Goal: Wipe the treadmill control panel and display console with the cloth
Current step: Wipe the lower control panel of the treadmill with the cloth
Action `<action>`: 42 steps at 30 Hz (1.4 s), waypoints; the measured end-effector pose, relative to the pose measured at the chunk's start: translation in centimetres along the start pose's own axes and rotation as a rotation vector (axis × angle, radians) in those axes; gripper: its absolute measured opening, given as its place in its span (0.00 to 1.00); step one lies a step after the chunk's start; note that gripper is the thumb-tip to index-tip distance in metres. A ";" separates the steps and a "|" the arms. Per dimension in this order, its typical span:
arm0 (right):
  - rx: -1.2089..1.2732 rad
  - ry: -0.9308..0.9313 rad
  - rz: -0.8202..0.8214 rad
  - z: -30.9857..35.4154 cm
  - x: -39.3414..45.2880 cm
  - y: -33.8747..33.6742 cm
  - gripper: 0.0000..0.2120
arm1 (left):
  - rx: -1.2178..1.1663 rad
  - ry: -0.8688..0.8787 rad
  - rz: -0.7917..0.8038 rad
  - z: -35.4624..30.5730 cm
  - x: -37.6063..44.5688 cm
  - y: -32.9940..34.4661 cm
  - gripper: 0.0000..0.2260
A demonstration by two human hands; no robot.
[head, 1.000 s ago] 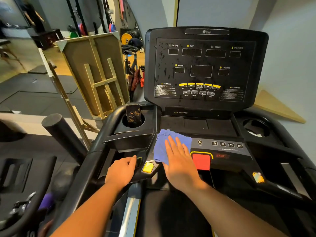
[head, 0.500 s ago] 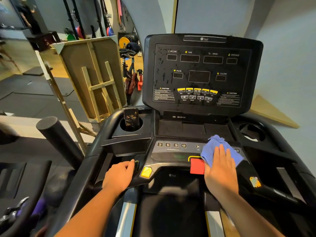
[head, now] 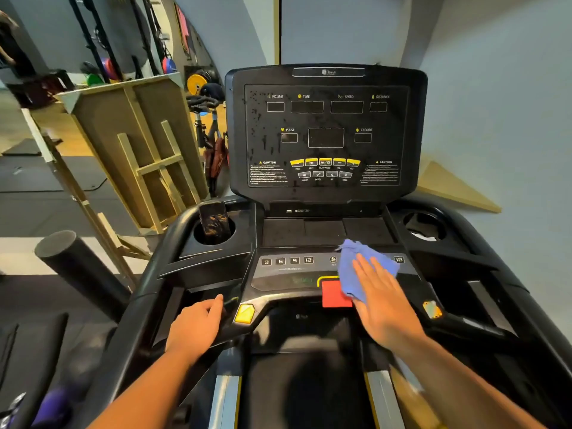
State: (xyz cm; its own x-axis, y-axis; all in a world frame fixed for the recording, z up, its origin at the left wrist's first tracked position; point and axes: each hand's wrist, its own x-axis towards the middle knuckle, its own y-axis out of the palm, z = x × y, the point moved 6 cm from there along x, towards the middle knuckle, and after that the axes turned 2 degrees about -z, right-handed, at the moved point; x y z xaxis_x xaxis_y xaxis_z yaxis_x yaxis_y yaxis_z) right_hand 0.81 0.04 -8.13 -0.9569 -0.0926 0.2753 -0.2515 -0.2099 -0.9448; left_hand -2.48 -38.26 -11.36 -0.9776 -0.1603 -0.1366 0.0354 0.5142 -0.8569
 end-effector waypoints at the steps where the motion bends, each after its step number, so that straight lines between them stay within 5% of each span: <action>1: -0.012 0.088 -0.028 -2.3 -1.0 -0.6 0.35 | -0.002 0.002 0.001 0.0 0.0 0.0 0.24; 5: -0.005 0.412 -0.088 -6.7 -3.1 -2.2 0.31 | -0.010 0.002 -0.001 0.0 0.0 0.0 0.25; 10: -0.069 0.668 -0.104 -2.2 -0.9 -1.0 0.31 | 0.008 -0.003 0.004 -0.5 -0.1 -0.1 0.23; 20: -0.084 -0.097 0.141 18.7 4.7 2.8 0.37 | 0.010 -0.015 -0.018 -0.7 -0.2 -0.1 0.22; 27: -0.048 -0.557 0.189 13.0 3.1 2.7 0.35 | 0.011 -0.022 -0.007 -0.8 -0.1 -0.2 0.22; 30: -0.050 -0.457 0.087 7.1 1.7 1.2 0.35 | 0.003 -0.028 0.007 -0.4 -0.1 -0.1 0.22; 37: 0.081 0.159 -0.298 -5.0 -3.8 -2.6 0.27 | -0.016 -0.023 -0.005 -1.1 -0.4 -0.2 0.17; 42: -0.004 0.556 -0.244 -3.4 -4.8 -1.5 0.35 | 0.001 -0.017 -0.009 -0.9 -0.5 -0.1 0.21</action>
State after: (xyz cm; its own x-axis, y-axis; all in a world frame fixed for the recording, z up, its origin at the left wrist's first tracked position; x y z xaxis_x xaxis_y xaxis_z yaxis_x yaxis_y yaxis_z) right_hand 5.31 4.13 -8.65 -0.8038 0.4805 0.3507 -0.4726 -0.1576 -0.8671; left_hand -2.22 -37.49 -10.76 -0.9742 -0.1790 -0.1375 0.0271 0.5118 -0.8587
